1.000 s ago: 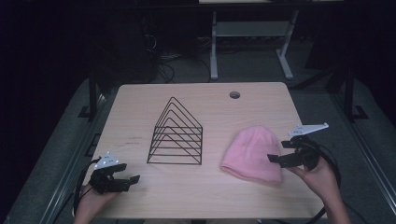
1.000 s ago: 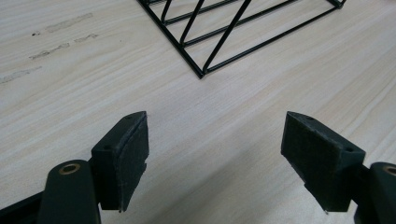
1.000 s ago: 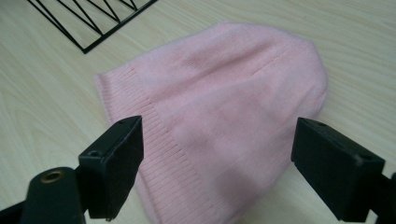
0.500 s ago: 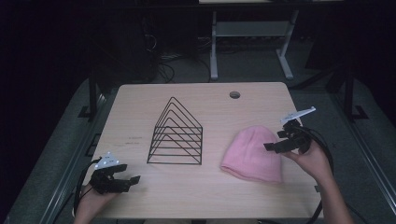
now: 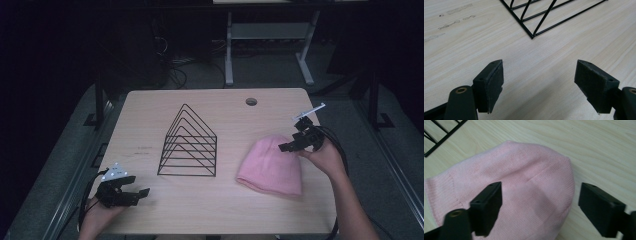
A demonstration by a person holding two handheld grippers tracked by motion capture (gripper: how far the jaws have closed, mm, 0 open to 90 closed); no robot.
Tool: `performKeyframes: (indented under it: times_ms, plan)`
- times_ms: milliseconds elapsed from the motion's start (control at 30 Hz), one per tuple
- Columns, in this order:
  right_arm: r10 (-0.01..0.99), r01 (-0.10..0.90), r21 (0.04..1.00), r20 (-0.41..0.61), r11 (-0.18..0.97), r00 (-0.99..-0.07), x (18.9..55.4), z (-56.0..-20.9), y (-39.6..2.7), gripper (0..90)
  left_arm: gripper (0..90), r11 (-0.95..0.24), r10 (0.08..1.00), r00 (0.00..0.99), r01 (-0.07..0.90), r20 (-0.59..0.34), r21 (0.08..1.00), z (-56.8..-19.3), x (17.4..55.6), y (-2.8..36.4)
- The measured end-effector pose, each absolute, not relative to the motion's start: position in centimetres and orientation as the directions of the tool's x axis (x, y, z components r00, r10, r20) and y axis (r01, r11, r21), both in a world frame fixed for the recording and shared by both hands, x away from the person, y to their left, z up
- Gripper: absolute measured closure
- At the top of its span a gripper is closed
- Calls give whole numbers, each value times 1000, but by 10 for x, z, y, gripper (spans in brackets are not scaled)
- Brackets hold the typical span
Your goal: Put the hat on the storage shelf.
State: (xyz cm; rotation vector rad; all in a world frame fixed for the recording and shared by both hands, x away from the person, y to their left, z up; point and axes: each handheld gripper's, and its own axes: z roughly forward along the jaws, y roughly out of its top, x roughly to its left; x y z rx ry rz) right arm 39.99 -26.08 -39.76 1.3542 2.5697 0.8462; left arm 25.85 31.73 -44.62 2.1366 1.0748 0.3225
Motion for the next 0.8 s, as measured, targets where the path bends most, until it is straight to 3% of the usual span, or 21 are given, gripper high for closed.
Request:
performKeyframes:
  times_ms: [300,800]
  plan:
    - [811,761,483,159,433,-563,421,-407,-259,243,235,-401,779,620,605,-91,688,-447,259,318]
    - [819,797,384,152,466,-553,439,-437,-251,444,235,-382,786,608,618,-110,687,-448,260,320]
